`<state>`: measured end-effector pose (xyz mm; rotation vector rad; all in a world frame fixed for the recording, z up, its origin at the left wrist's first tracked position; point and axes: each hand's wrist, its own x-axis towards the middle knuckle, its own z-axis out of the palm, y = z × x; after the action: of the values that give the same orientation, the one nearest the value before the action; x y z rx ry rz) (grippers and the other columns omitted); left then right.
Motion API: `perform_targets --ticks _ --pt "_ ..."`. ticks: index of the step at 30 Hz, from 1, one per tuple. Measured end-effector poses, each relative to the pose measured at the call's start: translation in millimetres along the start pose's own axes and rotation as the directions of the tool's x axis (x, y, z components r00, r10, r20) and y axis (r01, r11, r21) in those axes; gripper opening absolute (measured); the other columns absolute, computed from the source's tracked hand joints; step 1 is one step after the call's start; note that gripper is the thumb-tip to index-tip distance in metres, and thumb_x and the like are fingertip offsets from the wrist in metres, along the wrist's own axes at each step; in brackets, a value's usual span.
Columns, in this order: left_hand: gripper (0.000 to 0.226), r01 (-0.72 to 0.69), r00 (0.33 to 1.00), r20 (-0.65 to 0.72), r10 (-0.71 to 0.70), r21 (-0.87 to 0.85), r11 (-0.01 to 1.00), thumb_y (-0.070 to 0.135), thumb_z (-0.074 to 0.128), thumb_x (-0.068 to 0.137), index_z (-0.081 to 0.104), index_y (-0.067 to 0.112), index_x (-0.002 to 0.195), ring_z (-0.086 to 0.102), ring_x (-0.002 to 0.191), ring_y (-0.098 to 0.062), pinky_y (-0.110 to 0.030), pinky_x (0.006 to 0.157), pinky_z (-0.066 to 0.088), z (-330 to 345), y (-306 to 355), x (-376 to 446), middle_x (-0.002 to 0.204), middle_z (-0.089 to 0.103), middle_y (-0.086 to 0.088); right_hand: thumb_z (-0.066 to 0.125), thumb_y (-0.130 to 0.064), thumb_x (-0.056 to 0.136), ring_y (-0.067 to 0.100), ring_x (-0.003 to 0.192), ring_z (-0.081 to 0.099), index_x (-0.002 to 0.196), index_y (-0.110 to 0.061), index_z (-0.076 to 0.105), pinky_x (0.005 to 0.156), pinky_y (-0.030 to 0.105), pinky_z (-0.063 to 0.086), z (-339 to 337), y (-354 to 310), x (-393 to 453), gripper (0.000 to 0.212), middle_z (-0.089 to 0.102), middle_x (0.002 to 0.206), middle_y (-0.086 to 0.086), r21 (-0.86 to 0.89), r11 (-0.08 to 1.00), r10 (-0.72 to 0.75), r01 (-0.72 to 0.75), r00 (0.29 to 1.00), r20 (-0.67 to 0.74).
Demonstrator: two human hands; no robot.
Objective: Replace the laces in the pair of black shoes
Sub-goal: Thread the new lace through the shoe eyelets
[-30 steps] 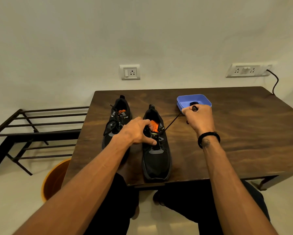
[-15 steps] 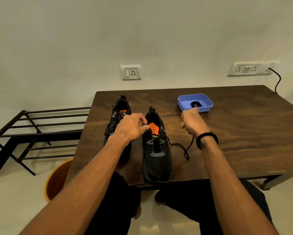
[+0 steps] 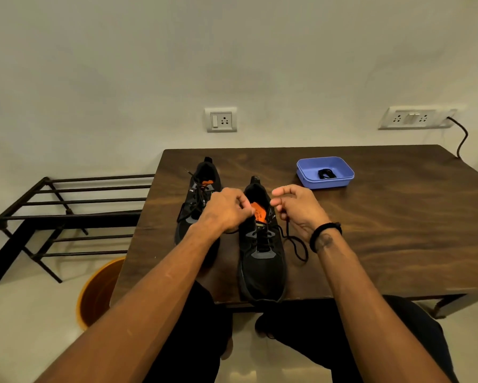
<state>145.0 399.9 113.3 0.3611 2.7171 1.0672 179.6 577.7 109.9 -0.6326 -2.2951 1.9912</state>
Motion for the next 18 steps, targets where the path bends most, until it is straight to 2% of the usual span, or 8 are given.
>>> perform_targets --ticks 2,4,6,10,12,14,16,18 --pt "0.016 0.004 0.999 0.046 0.003 -0.149 0.989 0.038 0.079 0.090 0.074 0.022 0.089 0.068 0.070 -0.005 -0.022 0.070 0.054 1 5 -2 0.080 0.077 0.003 0.032 0.016 0.092 0.011 0.061 0.048 0.111 -0.003 0.061 0.051 0.024 0.037 6 -7 -6 0.040 0.063 0.091 0.013 0.354 0.933 0.047 -0.063 0.997 0.055" --pt "0.024 0.053 0.979 0.204 -0.003 -0.242 0.969 0.040 0.081 0.088 0.076 0.019 0.099 0.068 0.068 -0.007 -0.022 0.067 0.055 5 11 -5 0.086 0.079 -0.002 0.034 0.010 0.086 0.014 0.063 0.045 0.122 -0.004 0.058 0.050 0.026 0.037 10 -10 -8 0.045 0.062 0.098 0.015 0.576 0.809 0.053 -0.115 0.991 0.123" --pt "0.029 0.100 0.950 0.313 0.006 -0.322 0.942 0.032 0.078 0.091 0.074 0.010 0.111 0.066 0.068 -0.008 -0.021 0.064 0.054 10 14 -7 0.097 0.079 -0.011 0.037 0.004 0.084 0.015 0.067 0.047 0.125 -0.006 0.058 0.055 0.028 0.038 13 -11 -9 0.048 0.064 0.102 0.015 0.648 0.754 0.021 -0.111 0.989 0.146" --pt "0.021 0.126 0.956 0.292 0.009 -0.442 0.888 0.018 0.074 0.095 0.077 0.001 0.107 0.063 0.064 -0.005 -0.017 0.059 0.051 12 14 -6 0.088 0.077 -0.007 0.034 0.005 0.086 0.019 0.081 0.061 0.124 -0.008 0.057 0.073 0.032 0.047 15 -13 -13 0.046 0.069 0.107 0.017 0.687 0.724 -0.070 -0.056 0.985 0.155" --pt "0.016 0.111 0.970 0.243 0.002 -0.451 0.886 0.015 0.073 0.095 0.077 0.004 0.105 0.062 0.062 -0.004 -0.017 0.059 0.050 10 15 -5 0.085 0.077 -0.006 0.040 -0.001 0.096 0.022 0.093 0.068 0.126 -0.009 0.057 0.085 0.037 0.054 14 -15 -12 0.035 0.072 0.115 0.018 0.640 0.768 -0.095 -0.023 0.984 0.150" --pt "0.014 0.081 0.987 0.159 -0.009 -0.453 0.888 0.019 0.072 0.096 0.078 0.008 0.102 0.063 0.062 -0.005 -0.021 0.061 0.051 10 13 -3 0.086 0.078 -0.006 0.057 -0.014 0.102 0.024 0.103 0.071 0.123 -0.011 0.062 0.092 0.041 0.058 14 -13 -10 0.022 0.074 0.117 0.015 0.434 0.899 -0.107 0.065 0.991 0.074" --pt "0.013 0.046 0.998 0.047 -0.028 -0.452 0.891 0.027 0.075 0.094 0.081 0.016 0.096 0.068 0.068 -0.009 -0.030 0.067 0.057 11 9 2 0.084 0.079 -0.002 0.074 -0.021 0.094 0.021 0.100 0.074 0.112 -0.014 0.071 0.086 0.036 0.062 13 -7 -9 0.020 0.077 0.106 0.008 0.126 0.977 -0.167 0.170 0.985 -0.031" --pt "0.011 0.017 0.997 -0.064 -0.050 -0.442 0.897 0.032 0.077 0.091 0.082 0.022 0.091 0.073 0.075 -0.016 -0.038 0.075 0.060 10 6 4 0.080 0.079 0.003 0.077 -0.016 0.091 0.019 0.088 0.076 0.102 -0.012 0.077 0.079 0.031 0.062 12 -4 -11 0.012 0.079 0.094 0.006 0.033 0.981 -0.192 0.194 0.981 -0.034"
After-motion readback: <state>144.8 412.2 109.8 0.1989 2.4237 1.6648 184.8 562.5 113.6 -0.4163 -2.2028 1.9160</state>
